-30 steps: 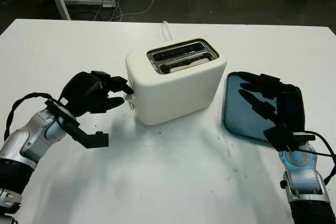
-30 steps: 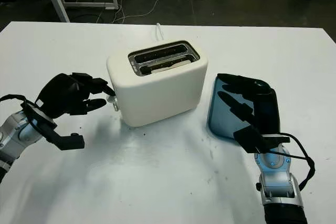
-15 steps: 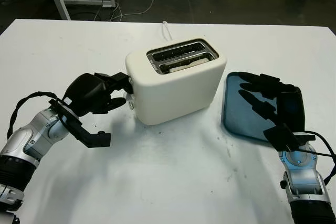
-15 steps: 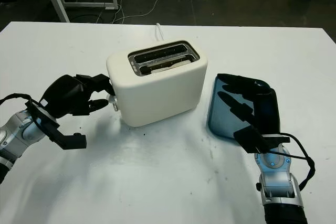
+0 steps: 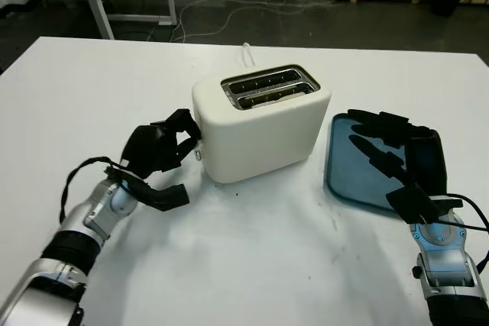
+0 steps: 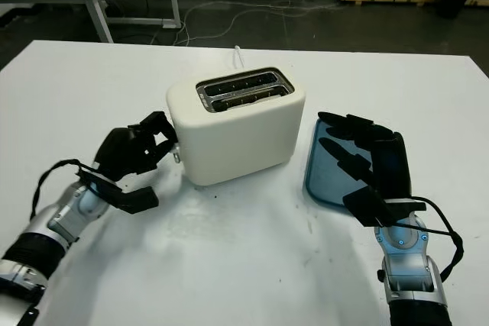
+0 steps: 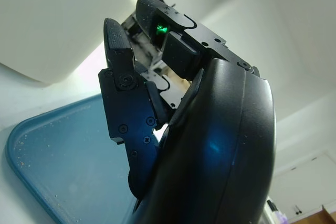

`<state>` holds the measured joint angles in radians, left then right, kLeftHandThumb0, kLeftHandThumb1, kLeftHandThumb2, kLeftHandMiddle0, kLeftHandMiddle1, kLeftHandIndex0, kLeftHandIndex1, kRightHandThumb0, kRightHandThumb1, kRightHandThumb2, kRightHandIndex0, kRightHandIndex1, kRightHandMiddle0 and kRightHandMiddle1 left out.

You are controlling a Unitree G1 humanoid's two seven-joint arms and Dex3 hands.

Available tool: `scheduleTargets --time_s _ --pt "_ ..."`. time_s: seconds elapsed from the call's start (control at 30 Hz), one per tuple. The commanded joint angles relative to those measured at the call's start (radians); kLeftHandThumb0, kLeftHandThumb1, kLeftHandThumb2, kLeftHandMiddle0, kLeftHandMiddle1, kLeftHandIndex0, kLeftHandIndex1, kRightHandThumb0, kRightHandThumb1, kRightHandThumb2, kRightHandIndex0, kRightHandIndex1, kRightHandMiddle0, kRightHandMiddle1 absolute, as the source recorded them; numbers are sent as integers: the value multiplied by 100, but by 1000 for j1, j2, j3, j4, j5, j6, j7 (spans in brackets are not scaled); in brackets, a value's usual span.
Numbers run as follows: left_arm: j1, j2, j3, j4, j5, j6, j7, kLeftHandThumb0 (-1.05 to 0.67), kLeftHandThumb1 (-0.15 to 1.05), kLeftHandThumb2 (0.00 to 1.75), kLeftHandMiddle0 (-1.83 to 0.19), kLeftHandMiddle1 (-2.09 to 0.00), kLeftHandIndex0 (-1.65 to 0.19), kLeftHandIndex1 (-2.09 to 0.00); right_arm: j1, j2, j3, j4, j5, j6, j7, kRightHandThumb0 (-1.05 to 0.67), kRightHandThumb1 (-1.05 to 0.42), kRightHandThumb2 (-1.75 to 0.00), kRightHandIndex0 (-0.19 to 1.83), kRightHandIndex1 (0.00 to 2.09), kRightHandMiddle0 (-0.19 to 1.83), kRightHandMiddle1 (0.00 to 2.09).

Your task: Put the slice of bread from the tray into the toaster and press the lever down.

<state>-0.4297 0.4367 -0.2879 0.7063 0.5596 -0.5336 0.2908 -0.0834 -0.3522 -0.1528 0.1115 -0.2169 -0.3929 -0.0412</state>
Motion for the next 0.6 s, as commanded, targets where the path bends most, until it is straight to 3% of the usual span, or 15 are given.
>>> scheduleTargets --time_s 0.0,0.1,0.2,0.37,0.43,0.57 --pt "85 -106 -161 132 111 135 -122 -36 92 63 -60 -139 -73 -98 8 -12 -12 -15 7 -6 1 -35 -92 -9 94 23 96 0" --pt "85 -98 -166 115 115 149 -122 -36 92 64 -60 -149 -74 -104 7 -13 -11 -7 12 -12 6 -36 -92 -9 94 23 96 0" --pt "84 -92 -162 127 109 127 -109 -36 92 65 -59 -162 -71 -126 8 -12 -9 -8 14 -11 8 -37 -92 -10 94 22 95 0" --pt "91 -85 -159 107 102 138 -111 -36 92 67 -51 -161 -62 -128 9 -10 -9 -18 7 1 6 -37 -92 -10 94 22 96 0" --pt "94 -84 -156 101 99 134 -104 -36 92 65 -54 -155 -65 -119 9 -9 -10 -18 8 2 6 -36 -92 -10 95 22 96 0" --pt "99 -77 -154 79 101 141 -106 -36 92 64 -55 -159 -67 -126 8 -11 -9 -18 7 1 6 -37 -92 -9 95 22 96 0"
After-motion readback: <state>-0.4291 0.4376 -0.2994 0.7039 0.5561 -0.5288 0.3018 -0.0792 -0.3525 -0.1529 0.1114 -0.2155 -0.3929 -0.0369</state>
